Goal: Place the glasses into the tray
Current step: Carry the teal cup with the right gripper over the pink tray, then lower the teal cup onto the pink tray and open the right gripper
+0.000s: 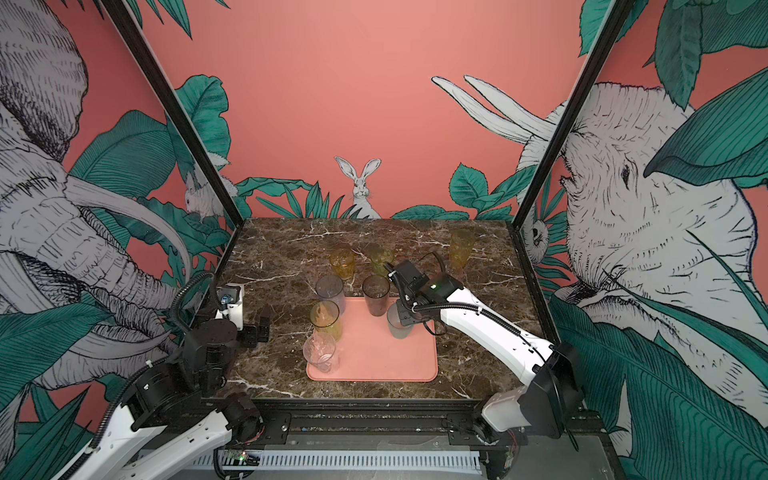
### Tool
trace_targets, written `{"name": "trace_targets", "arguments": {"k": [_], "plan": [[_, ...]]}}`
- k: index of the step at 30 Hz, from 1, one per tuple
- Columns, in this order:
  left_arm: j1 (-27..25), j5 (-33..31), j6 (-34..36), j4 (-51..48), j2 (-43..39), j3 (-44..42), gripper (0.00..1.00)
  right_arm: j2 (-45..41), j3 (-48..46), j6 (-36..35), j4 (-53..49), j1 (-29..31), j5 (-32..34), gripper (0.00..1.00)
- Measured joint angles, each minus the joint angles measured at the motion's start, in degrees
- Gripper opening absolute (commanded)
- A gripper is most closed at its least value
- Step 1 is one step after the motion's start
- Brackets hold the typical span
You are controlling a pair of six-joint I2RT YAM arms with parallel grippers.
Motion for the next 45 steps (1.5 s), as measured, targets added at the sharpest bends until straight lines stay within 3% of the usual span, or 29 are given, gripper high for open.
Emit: {"name": "trace_targets", "arguments": {"k": [25, 45], "plan": [[0.00, 0.02, -0.11, 0.02, 0.00, 0.00, 1.00, 7.54, 0.00, 0.66, 7.39, 4.50, -1.29, 0.00], [0.00, 0.02, -0.46, 0.00, 0.00, 0.00, 0.99, 9.79, 0.00, 0.66, 9.18, 4.79, -1.36, 0.00]]}}
